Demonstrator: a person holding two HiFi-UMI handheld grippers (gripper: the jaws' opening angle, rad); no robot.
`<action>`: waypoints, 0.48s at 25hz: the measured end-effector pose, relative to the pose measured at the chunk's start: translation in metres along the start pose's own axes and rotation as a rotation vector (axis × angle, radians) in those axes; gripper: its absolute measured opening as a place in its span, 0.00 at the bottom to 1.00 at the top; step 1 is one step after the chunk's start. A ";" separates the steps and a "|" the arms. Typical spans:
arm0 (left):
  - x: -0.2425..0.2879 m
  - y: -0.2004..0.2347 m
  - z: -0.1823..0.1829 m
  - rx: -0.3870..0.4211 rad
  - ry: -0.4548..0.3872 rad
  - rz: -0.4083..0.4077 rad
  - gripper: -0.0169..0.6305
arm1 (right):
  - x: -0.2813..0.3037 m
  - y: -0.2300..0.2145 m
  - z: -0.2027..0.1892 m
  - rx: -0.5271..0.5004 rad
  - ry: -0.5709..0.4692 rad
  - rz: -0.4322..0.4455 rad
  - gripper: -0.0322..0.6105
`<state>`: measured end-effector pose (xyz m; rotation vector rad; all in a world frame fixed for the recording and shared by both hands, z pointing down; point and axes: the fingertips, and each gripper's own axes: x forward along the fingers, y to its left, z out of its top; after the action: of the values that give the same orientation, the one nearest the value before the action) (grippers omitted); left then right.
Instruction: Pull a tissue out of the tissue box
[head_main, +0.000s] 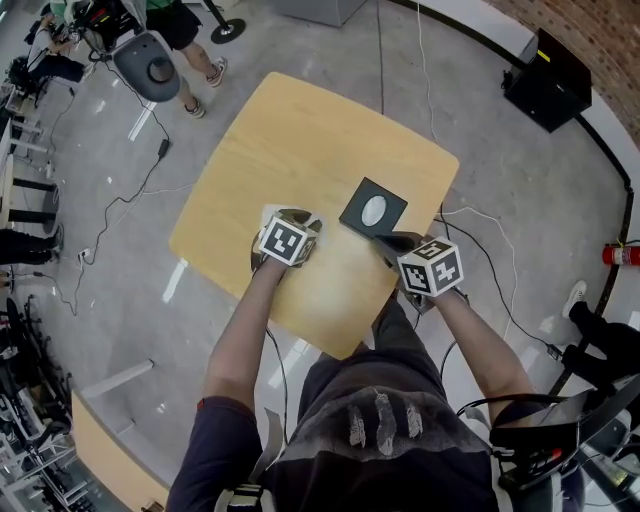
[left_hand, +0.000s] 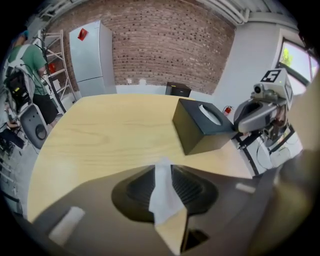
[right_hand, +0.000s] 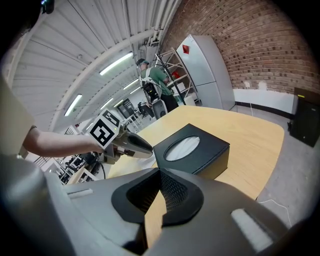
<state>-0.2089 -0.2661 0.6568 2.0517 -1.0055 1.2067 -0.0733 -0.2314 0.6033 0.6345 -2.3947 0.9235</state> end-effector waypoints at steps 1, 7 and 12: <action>0.001 0.000 0.002 0.000 0.000 0.000 0.18 | 0.000 0.000 0.000 0.001 0.000 0.002 0.05; 0.009 0.003 0.007 0.016 0.008 0.004 0.18 | 0.000 -0.001 0.000 0.006 -0.003 0.009 0.05; 0.015 0.004 0.011 0.036 0.031 0.001 0.18 | -0.001 0.000 0.001 0.010 -0.006 0.016 0.05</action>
<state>-0.2022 -0.2821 0.6656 2.0538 -0.9777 1.2614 -0.0729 -0.2322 0.6025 0.6228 -2.4052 0.9417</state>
